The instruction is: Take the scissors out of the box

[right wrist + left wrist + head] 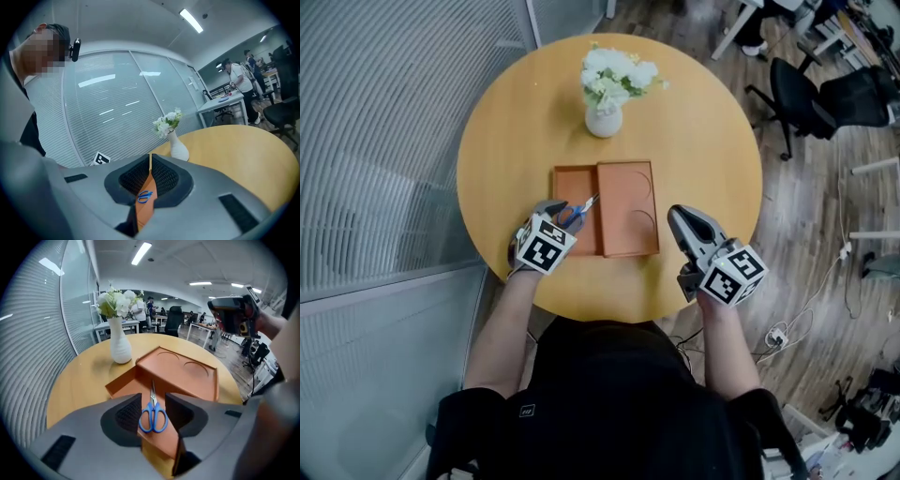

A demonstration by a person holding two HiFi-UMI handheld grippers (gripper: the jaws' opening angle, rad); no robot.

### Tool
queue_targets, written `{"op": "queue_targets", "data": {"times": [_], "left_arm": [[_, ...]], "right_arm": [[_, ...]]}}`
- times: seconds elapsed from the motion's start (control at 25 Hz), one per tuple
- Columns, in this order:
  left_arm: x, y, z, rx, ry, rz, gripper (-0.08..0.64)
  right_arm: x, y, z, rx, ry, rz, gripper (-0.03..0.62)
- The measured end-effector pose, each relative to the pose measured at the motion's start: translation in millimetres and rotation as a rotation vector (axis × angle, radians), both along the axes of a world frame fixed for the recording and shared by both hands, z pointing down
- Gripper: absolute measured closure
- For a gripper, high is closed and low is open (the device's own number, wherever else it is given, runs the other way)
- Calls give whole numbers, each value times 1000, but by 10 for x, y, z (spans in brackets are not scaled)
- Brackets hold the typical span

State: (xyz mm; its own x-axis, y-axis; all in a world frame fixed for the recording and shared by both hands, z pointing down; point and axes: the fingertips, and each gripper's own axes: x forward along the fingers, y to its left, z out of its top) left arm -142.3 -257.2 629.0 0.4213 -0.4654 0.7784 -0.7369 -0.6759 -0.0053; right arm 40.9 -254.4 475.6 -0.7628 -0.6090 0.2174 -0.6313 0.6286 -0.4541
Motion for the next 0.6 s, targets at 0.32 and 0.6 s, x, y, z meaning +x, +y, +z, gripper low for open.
{"op": "queue_targets", "data": {"times": [0.32,0.6], "left_arm": [[67,62,453,-100,-202,82,396],[69,59,642,-155,-365,124,405]], "right_arm": [[229,20,90,-22,-17,5,554],[435,2,77,-21,-15,14,554]]}}
